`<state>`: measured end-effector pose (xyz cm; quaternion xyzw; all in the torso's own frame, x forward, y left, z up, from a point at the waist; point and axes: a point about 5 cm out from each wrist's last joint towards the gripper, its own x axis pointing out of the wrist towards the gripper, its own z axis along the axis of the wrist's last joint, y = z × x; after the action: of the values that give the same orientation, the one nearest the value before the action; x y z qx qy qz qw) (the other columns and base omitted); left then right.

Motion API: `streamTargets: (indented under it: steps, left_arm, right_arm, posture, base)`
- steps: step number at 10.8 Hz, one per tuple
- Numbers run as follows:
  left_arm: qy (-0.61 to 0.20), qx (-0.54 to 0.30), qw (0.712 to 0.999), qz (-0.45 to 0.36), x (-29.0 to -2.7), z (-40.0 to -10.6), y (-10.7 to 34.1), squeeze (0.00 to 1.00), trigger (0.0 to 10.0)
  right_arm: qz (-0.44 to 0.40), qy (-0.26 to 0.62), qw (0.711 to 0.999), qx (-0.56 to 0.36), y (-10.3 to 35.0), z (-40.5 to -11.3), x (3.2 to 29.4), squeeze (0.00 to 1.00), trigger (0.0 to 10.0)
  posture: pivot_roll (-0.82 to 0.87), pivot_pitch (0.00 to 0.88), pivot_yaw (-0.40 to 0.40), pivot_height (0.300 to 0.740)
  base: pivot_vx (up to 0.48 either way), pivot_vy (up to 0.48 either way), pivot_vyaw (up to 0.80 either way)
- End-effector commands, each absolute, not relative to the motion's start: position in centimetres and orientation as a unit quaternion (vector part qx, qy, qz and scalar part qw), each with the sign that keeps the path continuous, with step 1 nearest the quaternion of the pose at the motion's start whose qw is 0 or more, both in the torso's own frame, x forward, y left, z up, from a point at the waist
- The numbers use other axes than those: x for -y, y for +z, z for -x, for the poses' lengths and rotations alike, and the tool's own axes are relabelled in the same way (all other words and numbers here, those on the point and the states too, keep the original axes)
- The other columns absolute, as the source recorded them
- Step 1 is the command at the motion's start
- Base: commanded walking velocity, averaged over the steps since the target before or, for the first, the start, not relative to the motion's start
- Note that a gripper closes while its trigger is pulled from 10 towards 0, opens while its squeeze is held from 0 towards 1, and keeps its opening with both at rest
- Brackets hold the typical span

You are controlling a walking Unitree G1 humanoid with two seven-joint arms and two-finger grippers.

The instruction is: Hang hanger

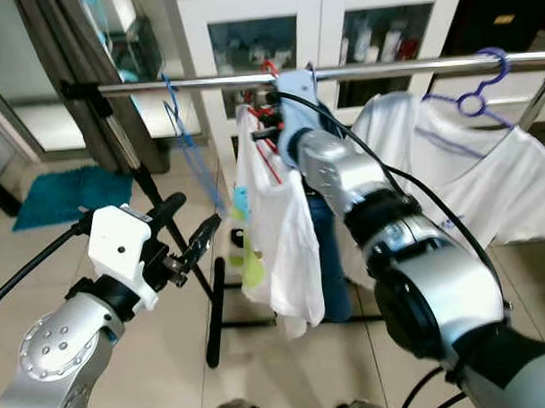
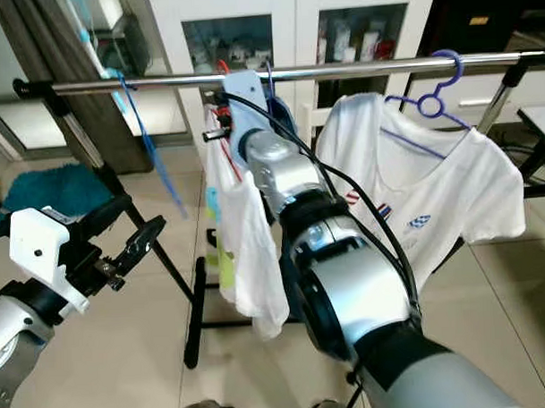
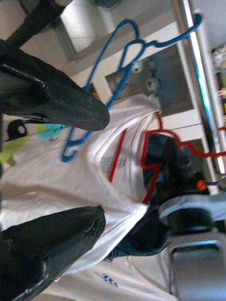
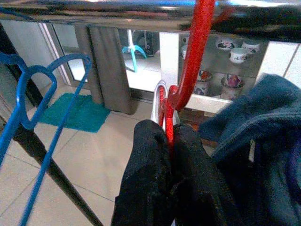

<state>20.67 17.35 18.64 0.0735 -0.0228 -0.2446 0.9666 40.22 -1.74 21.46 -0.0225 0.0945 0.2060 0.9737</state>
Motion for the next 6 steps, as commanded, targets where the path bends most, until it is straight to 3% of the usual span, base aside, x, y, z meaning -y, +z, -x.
streamTargets:
  steps: [1, 6]
  left_arm:
    - [-0.243, 0.022, 0.967, -0.078, -17.6, -20.39, 18.97, 0.0, 10.0]
    - [-0.24, 0.029, 0.968, -0.068, -17.41, -20.25, 19.51, 0.0, 10.0]
  right_arm:
    - [0.029, 0.207, 0.974, -0.085, 22.0, -40.23, 1.2, 0.0, 10.0]
    - [0.047, 0.205, 0.972, -0.105, 21.51, -40.09, 0.45, 0.0, 10.0]
  posture:
    - [0.13, 0.127, 0.074, 0.74]
    - [0.13, 0.128, 0.072, 0.74]
  base:
    - [0.0, 0.0, 0.0]
    - [0.0, 0.0, 0.0]
